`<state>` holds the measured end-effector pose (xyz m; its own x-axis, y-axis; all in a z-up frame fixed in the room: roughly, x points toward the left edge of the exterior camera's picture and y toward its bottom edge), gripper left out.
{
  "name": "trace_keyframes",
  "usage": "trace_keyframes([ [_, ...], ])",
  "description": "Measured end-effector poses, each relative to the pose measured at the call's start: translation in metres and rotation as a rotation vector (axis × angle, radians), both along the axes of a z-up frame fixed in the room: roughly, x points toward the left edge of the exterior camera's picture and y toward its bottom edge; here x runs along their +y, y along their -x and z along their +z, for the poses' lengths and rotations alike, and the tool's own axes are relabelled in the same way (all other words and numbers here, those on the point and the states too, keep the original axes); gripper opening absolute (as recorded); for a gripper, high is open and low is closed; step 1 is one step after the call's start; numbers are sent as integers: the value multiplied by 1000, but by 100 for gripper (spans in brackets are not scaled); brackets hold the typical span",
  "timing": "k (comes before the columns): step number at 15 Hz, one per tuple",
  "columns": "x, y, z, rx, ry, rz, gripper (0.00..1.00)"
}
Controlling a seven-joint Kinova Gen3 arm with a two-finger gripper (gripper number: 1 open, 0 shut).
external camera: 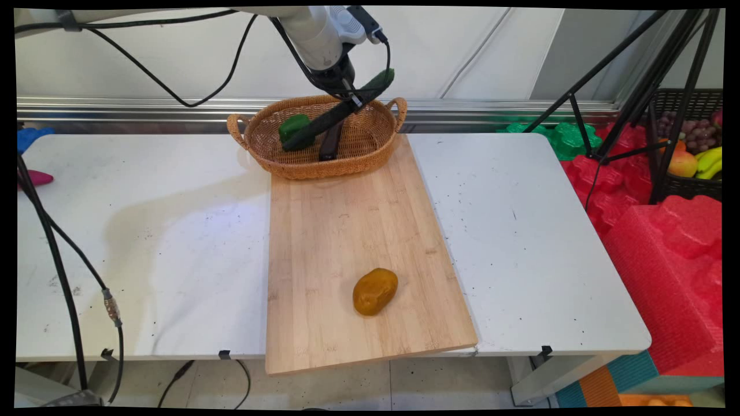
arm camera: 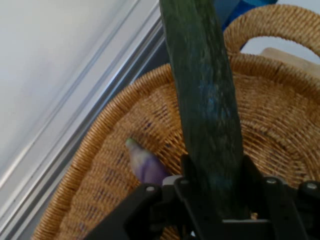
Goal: Place the picked object in the vegetable basket
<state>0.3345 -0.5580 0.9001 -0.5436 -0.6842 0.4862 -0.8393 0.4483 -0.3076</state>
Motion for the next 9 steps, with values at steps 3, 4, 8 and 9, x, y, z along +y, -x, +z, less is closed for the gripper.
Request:
trace_keyframes([
  [3,3,0,-4,4,-16,0,100],
  [4,4,0,-5,4,-19,0,100],
  [8,12,1,-5,1,-30,-8,100],
  [9,14,1,-4,0,-32,-10,100],
])
